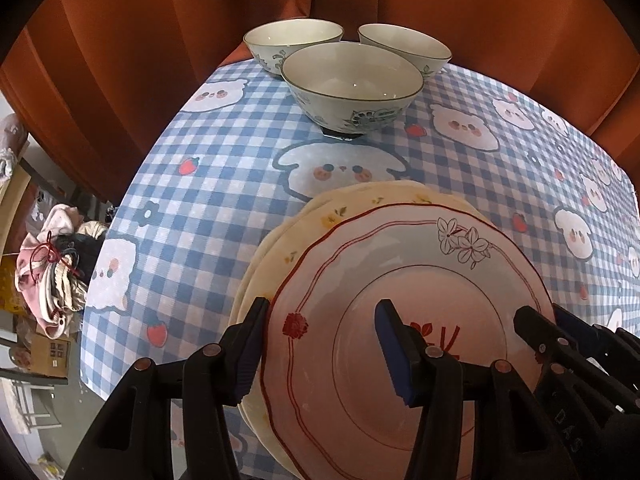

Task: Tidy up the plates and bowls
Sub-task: 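Lower the held plate onto the yellow-floral plate stack with the right tool, then open the right tool to release the plate and lift away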

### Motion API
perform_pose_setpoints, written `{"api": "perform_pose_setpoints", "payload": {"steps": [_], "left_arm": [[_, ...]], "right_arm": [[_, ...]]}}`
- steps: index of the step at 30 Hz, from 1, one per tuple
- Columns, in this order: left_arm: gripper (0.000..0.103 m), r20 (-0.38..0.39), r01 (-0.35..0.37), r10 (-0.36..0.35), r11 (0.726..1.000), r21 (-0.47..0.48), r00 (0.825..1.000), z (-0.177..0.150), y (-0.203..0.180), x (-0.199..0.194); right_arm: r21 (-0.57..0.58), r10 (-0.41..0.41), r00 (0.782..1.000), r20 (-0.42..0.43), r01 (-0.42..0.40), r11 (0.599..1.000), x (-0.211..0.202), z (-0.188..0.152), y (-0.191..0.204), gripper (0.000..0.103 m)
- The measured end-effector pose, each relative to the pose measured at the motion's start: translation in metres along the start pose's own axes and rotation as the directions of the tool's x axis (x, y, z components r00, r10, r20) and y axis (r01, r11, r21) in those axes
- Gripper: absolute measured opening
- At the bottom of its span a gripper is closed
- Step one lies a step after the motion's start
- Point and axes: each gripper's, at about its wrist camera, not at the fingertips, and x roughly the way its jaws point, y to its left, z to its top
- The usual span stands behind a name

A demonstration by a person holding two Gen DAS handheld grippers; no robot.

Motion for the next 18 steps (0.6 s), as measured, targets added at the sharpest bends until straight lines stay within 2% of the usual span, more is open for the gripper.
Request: {"api": "perform_pose_setpoints", "payload": {"steps": [4, 16, 18], "left_arm": [[0.054, 0.011, -0.014, 0.014, 1.000, 0.020, 1.000, 0.000, -0.003, 0.001], [0.056, 0.047, -0.055, 0.054, 0.998, 0.039, 0.997, -0.007, -0.008, 0.002], [0.062, 0.045, -0.043, 0.041, 0.998, 0.036, 0.998, -0.007, -0.007, 0.002]], "right_arm": [[0.006, -0.004, 1.000, -0.012, 0.005, 1.000, 0.006, 0.001, 0.002, 0.028], [-0.035, -0.068, 0.997, 0.031, 0.069, 0.997, 0.008, -0.003, 0.011, 0.029], [-0.036, -0.065, 0.997, 0.034, 0.066, 0.997, 0.007, -0.004, 0.011, 0.029]]}}
